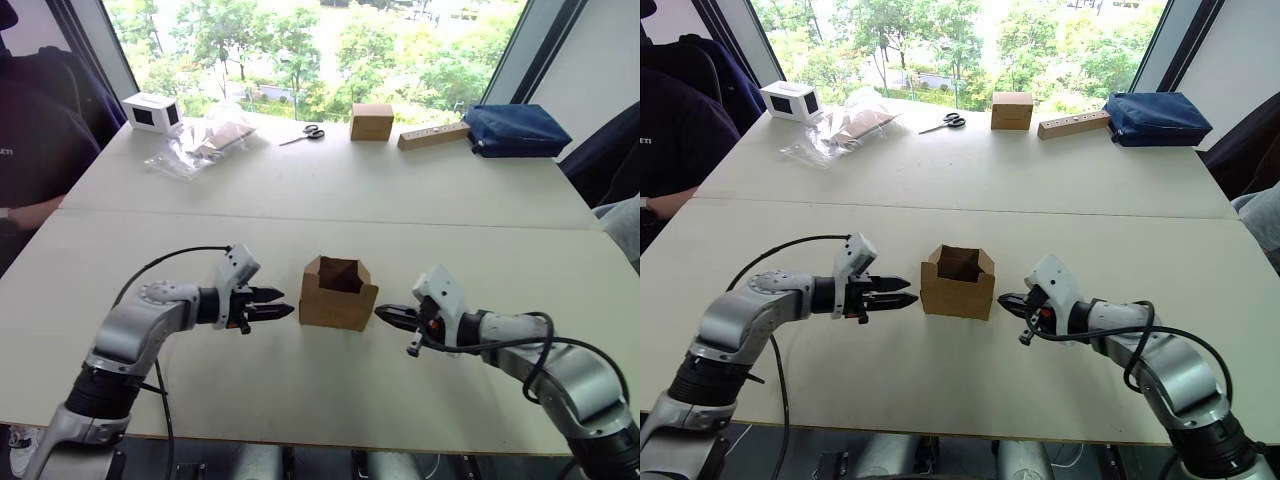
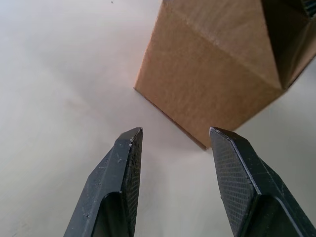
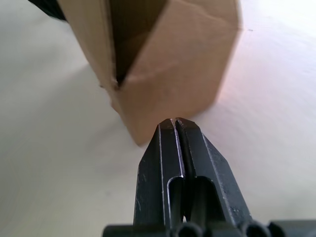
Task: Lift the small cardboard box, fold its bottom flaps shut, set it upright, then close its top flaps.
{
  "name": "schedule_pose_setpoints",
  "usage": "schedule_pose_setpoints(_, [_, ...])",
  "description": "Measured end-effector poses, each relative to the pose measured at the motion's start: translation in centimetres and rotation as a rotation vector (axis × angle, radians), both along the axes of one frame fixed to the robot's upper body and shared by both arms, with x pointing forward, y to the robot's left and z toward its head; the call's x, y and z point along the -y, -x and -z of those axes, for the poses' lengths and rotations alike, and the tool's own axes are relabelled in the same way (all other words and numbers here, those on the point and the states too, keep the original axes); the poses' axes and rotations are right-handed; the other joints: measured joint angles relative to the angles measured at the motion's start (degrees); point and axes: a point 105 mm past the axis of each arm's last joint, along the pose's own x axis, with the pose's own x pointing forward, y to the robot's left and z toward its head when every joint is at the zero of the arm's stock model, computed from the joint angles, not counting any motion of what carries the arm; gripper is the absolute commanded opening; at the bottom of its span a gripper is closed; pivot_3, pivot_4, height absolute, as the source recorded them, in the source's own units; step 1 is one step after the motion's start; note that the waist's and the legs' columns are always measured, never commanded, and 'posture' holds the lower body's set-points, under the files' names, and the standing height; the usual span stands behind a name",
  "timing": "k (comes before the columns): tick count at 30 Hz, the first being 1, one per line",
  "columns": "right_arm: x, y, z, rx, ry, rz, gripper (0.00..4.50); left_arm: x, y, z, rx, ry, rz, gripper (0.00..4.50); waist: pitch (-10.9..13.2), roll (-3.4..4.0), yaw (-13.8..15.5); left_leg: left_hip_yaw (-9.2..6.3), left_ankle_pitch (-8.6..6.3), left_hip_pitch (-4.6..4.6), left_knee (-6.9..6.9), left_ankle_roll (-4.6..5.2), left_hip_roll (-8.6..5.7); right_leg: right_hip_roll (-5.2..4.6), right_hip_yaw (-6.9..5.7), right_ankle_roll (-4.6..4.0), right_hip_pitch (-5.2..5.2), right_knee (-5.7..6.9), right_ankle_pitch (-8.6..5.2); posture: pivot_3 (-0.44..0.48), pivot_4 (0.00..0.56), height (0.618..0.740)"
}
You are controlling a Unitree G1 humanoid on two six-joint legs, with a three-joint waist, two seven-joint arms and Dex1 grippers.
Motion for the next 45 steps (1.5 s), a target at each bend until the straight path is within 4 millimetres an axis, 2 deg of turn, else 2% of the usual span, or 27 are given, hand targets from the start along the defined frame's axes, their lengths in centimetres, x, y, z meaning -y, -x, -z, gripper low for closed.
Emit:
schedule_pose_setpoints(4, [1.4,-0.7,-2.0,0.043,-0.055,0.018,0.0,-0.9,-1.0,-3.3,0.053,0.051,0.024,2.16,0.0,0.0,0.0,0.01,-0.01,0.0,0.0,0.01,-0.01,0.01,0.0,0.01,0.03,-0.04,0.0,0.0,0.15,0.74])
schedule_pose_setpoints(6, [1.2,-0.9,-3.4,0.069,-0.1,-0.002,0.0,-0.8,-1.4,-4.6,0.077,0.082,0.035,2.16,0.0,0.0,0.0,0.01,-0.01,0.0,0.0,0.01,0.0,0.01,0.0,0.02,0.03,-0.04,0.01,0.0,0.15,0.74])
schedule_pose_setpoints(10, [0.3,-1.2,-5.1,0.095,-0.163,-0.048,0.0,-0.3,-1.7,-5.6,0.094,0.105,0.068,2.16,0.0,-0.01,-0.2,0.01,-0.01,0.01,-0.02,0.02,0.01,0.05,0.0,0.04,0.03,-0.04,0.02,0.0,0.15,0.74])
schedule_pose_setpoints(12, [-0.5,-1.4,-5.5,0.097,-0.196,-0.08,0.0,0.6,-1.8,-5.8,0.094,0.108,0.107,2.16,0.0,-0.01,-0.1,0.02,-0.01,0.02,-0.02,0.01,0.01,0.04,0.0,0.04,0.03,-0.03,0.02,0.0,0.15,0.74])
schedule_pose_setpoints(16, [-2.0,-1.6,-5.0,0.071,-0.191,-0.14,0.0,2.4,-2.4,-5.3,0.099,0.096,0.174,2.16,0.0,-0.01,0.0,0.03,-0.02,0.01,-0.01,0.03,-0.04,0.03,0.0,0.04,0.06,-0.08,0.02,0.0,0.15,0.74])
schedule_pose_setpoints(21, [-2.5,-2.2,-3.3,0.051,-0.147,-0.152,0.0,3.7,-2.8,-3.7,0.086,0.062,0.231,2.16,0.0,-0.01,-0.1,0.05,-0.02,0.01,-0.01,0.04,-0.04,0.03,0.01,0.05,0.06,-0.09,0.02,0.0,0.15,0.74])
schedule_pose_setpoints(28, [-2.9,-2.5,-2.5,0.051,-0.109,-0.18,0.0,4.3,-2.6,-3.1,0.121,0.013,0.308,2.16,0.0,-0.01,-0.1,0.04,-0.02,0.01,-0.02,0.05,-0.02,0.02,0.01,0.04,0.06,-0.09,0.02,0.0,0.15,0.74])
schedule_pose_setpoints(41, [-3.5,-2.5,-2.3,0.061,-0.101,-0.208,0.0,4.7,-3.0,-2.9,0.193,-0.026,0.319,2.16,0.0,-0.01,0.1,0.02,-0.03,0.01,-0.01,0.06,-0.03,0.0,0.01,0.04,0.08,-0.09,0.02,0.0,0.15,0.74])
schedule_pose_setpoints(45, [-3.6,-2.5,-2.3,0.06,-0.107,-0.21,0.0,4.4,-3.2,-2.9,0.187,-0.002,0.29,1.23,0.0,-0.01,-0.1,0.02,-0.03,0.01,-0.01,0.06,-0.03,0.0,0.0,0.05,0.07,-0.09,0.03,0.0,0.15,0.74])
